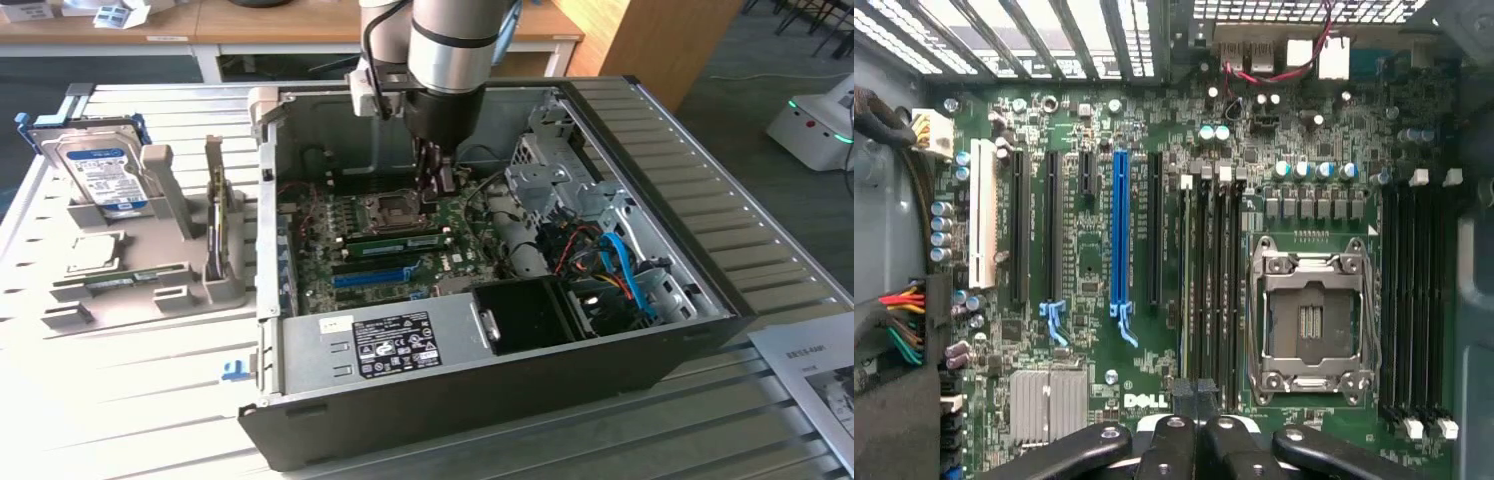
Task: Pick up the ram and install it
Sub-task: 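Press down the ram until it locks into place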
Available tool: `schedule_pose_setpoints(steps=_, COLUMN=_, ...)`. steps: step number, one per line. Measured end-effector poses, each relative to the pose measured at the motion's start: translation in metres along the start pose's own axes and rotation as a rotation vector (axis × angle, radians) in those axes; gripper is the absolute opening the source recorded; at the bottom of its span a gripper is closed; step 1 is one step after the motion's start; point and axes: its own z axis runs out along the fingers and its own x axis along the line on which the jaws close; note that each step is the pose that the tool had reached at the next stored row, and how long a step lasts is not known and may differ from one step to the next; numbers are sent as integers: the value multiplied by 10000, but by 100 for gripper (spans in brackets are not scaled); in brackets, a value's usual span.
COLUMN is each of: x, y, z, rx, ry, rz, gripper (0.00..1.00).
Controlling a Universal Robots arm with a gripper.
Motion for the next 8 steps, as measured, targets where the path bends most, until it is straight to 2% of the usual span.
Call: schedule_pose_setpoints(steps=8, x=0, y=0, z=0, rx=1, ry=0, rz=0, gripper=10)
